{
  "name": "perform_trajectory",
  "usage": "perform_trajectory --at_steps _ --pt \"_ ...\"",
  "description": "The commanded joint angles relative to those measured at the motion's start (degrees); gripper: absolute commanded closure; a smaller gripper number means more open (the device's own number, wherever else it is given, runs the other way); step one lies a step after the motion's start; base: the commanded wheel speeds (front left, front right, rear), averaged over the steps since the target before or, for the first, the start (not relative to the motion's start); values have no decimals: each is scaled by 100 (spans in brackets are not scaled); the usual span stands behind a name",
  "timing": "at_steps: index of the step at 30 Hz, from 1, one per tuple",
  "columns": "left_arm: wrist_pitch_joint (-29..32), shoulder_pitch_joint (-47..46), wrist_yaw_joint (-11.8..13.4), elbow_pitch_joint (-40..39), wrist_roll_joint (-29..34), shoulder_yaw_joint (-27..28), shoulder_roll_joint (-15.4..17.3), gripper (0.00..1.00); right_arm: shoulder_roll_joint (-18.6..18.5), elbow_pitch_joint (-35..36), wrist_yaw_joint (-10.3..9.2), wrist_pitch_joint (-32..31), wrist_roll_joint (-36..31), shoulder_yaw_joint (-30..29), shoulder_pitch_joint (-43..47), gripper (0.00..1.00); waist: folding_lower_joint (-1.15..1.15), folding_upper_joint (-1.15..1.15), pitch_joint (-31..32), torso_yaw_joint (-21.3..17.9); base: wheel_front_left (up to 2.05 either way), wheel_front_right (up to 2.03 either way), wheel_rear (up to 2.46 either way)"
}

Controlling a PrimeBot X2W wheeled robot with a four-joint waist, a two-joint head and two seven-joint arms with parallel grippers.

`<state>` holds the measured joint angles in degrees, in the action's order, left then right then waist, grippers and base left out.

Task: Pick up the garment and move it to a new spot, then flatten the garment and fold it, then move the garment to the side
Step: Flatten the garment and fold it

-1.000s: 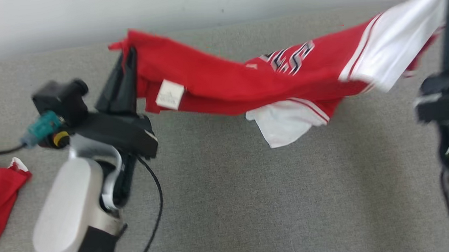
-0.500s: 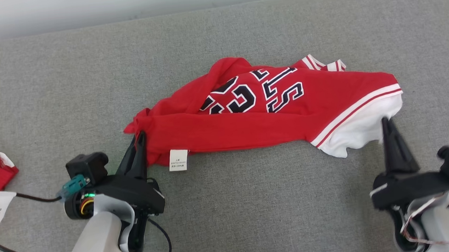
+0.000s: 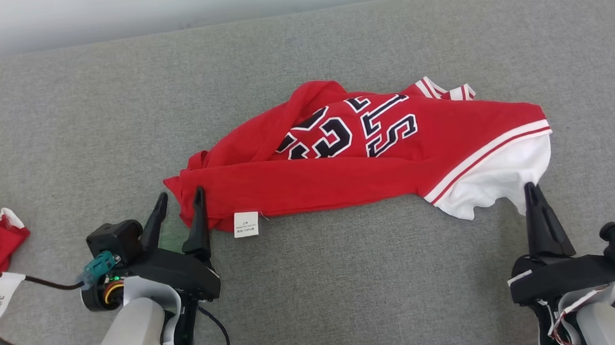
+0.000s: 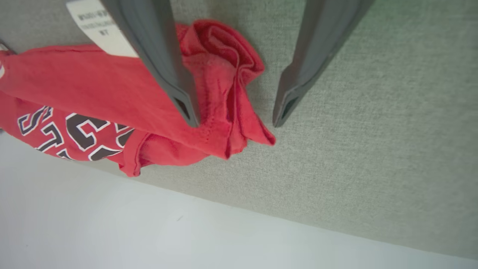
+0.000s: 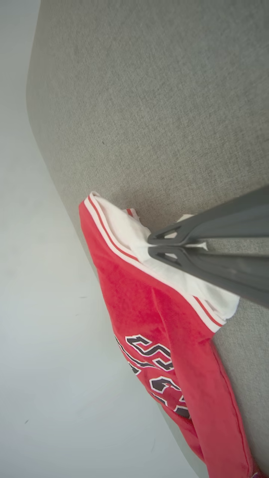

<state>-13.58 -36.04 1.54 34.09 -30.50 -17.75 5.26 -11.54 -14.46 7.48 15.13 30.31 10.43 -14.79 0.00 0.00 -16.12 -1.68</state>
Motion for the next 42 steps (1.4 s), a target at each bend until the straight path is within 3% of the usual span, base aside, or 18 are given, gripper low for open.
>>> perform_trajectory --at_steps 1,12,25,33,42 --pt "-58 114 62 -86 86 3 55 0 11 36 2 15 -18 -36 62 100 0 0 20 26 0 0 0" --pt "-157 854 834 -1711 1182 -59 367 0 66 363 2 17 -240 -205 325 100 0 0 148 169 0 0 0" --pt "-160 1845 1156 -2589 1515 -156 512 0 135 403 2 17 -356 -200 609 100 0 0 384 177 0 0 0" --pt "-153 1884 1083 -2691 1467 -217 497 0 166 401 2 17 -325 -223 634 100 0 0 451 161 0 0 0" --pt "974 1192 505 -2244 981 -442 470 0 121 361 2 15 -435 -153 514 100 0 0 338 90 0 0 0"
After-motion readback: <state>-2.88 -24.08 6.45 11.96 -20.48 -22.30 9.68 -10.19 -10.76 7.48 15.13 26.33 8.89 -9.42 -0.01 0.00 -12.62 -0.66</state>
